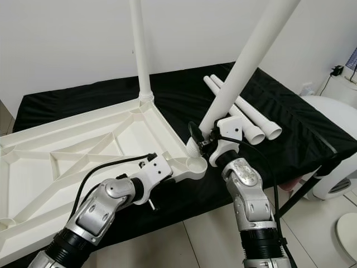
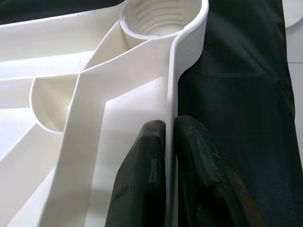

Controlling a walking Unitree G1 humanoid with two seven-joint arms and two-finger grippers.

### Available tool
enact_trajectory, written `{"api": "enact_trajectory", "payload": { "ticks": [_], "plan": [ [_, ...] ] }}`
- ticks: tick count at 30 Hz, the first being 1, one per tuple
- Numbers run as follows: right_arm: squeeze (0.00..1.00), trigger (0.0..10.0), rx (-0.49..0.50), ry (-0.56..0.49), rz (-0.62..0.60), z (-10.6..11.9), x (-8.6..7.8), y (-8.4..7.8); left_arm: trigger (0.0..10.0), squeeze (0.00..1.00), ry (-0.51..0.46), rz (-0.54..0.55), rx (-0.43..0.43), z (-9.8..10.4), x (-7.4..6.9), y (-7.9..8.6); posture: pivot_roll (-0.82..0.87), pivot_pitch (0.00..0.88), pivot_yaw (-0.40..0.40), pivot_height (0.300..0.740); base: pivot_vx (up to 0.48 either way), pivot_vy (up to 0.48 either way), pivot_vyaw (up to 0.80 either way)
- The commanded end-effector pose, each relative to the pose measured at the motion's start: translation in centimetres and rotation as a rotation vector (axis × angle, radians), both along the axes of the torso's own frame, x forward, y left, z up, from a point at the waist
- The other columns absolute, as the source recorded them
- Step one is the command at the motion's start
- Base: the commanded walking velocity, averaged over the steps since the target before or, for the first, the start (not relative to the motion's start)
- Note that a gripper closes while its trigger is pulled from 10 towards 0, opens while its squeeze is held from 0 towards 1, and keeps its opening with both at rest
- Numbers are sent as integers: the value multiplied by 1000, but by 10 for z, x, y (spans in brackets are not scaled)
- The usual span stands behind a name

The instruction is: Building children table

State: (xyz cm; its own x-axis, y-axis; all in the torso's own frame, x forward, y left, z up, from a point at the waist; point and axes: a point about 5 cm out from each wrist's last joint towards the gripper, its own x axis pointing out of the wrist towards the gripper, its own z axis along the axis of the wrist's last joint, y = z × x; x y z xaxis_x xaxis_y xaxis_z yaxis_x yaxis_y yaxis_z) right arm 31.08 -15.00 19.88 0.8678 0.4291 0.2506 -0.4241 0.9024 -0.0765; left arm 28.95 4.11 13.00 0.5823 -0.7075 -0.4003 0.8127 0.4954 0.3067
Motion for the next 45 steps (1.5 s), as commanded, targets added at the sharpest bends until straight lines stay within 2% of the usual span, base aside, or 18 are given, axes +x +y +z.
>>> {"api": "enact_trajectory", "payload": {
  "ticks": [1, 3, 4, 5, 11, 12, 13, 15, 16, 20, 21, 22, 23, 24, 45],
  "plan": [
    [0, 10000, 2, 11, 37, -1, -3, 3, 10000, 0, 11, 24, 50, -11, -2, 5, -132, 45, 37, 740, 0, 0, 0],
    [0, 10000, 2, 11, 37, -1, -3, 3, 10000, 0, 11, 24, 50, -11, -2, 5, -132, 45, 37, 740, 0, 0, 0],
    [0, 10000, 3, 12, 39, -1, -3, 4, 5686, 0, 9, 13, 54, -11, -3, 5, -132, 45, 37, 740, 0, 0, 0],
    [0, 10000, 5, 14, 39, -1, -3, 4, 0, 0, 12, 3, 58, -11, -3, 4, -134, 46, 40, 740, 0, 0, 0],
    [0, 10000, 10, 16, 37, -1, -4, 4, 0, 0, 1, -21, 66, -10, -4, 2, -136, 48, 41, 740, 0, 0, 0],
    [0, 10000, 12, 19, 37, -2, -4, 4, 4078, 0, -3, -22, 69, -9, -3, 2, -136, 48, 41, 740, 0, 0, 0],
    [0, 10000, 12, 19, 37, -2, -4, 4, 4078, 0, -3, -22, 69, -9, -3, 2, -136, 48, 41, 740, 0, 0, 0],
    [0, 10000, 15, 29, 43, -3, -5, 4, 5059, 0, -13, -34, 79, -8, -3, 0, -136, 48, 41, 740, 0, 0, 0],
    [0, 10000, 17, 36, 48, -4, -5, 4, 10000, 0, -15, -37, 88, -8, -3, 0, -136, 48, 41, 740, 0, 0, 0],
    [0, 10000, 15, 42, 54, -5, -6, 4, 10000, 0, -14, -45, 80, -8, -3, -1, -138, 51, 44, 740, 0, 0, 0],
    [0, 10000, 12, 49, 62, -5, -6, 4, 1843, 0, -14, -58, 77, -7, -4, -1, -138, 53, 44, 740, 0, 0, 0],
    [0, 10000, 12, 59, 70, -6, -6, 4, 3804, 0, -15, -60, 79, -7, -4, -1, -138, 53, 44, 740, 0, 0, 0],
    [0, 10000, 12, 59, 70, -6, -6, 4, 3804, 0, -15, -60, 79, -7, -4, -1, -138, 53, 44, 740, 0, 0, 0],
    [0, 10000, 11, 69, 77, -6, -6, 3, 10000, 0, -24, -63, 94, -7, -3, -1, -137, 57, 42, 740, 0, 0, 0],
    [0, 10000, -104, 177, 91, -5, -2, -11, 10000, 0, -41, -29, 117, -5, 6, 5, -132, 71, 37, 740, 0, 0, 0]
  ]
}}
